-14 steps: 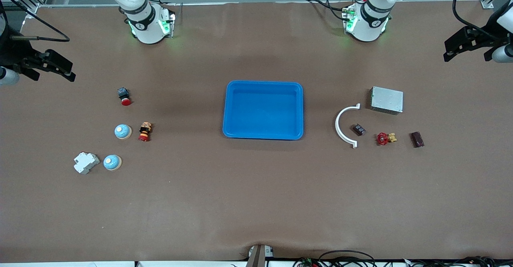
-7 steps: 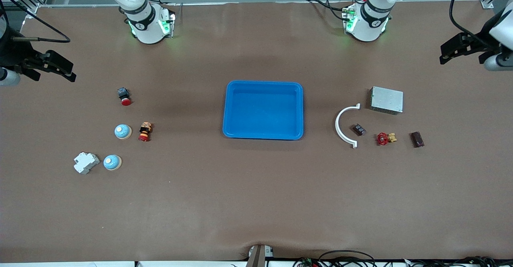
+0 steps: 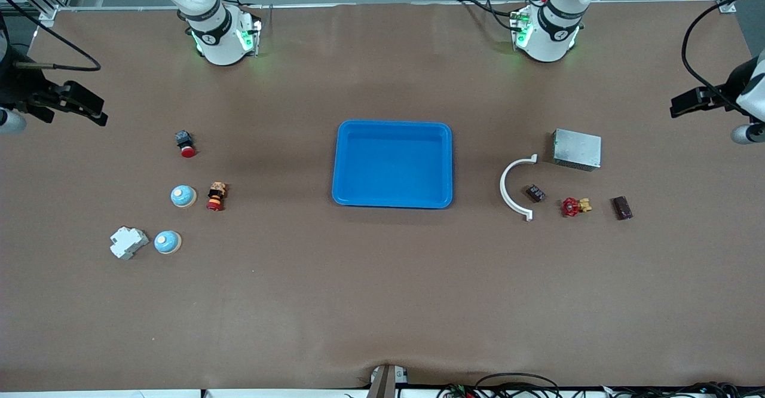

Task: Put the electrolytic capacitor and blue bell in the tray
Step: 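Reach the right gripper to a blue bell while the left gripper reaches a capacitor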

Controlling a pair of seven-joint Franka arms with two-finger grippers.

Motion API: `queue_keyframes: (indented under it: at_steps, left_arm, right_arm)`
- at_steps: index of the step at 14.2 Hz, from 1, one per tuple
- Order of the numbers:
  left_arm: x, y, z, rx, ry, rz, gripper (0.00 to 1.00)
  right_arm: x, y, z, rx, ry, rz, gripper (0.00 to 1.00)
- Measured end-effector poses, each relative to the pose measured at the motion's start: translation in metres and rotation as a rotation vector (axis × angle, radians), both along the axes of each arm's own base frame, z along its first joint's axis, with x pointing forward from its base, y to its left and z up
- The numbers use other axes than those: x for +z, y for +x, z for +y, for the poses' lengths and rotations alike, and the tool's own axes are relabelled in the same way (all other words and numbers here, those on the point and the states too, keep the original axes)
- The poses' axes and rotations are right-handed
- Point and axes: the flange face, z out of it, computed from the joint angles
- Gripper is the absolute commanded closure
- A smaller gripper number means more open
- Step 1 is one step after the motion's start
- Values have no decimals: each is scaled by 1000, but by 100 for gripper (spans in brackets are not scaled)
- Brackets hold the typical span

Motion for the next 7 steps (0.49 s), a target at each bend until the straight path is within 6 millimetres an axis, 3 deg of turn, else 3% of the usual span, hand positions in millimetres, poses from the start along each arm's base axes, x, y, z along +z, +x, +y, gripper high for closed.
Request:
queue_keyframes:
  at_steps: [2,7]
  left_arm:
    - [-17,1,22,33,4,-16,0]
    - [-61,8,66,91,15,-56,0]
  right_arm:
    - [-34,6,-14,-20,1,7,0]
    - [-153,16,-30,-38,5,-24,0]
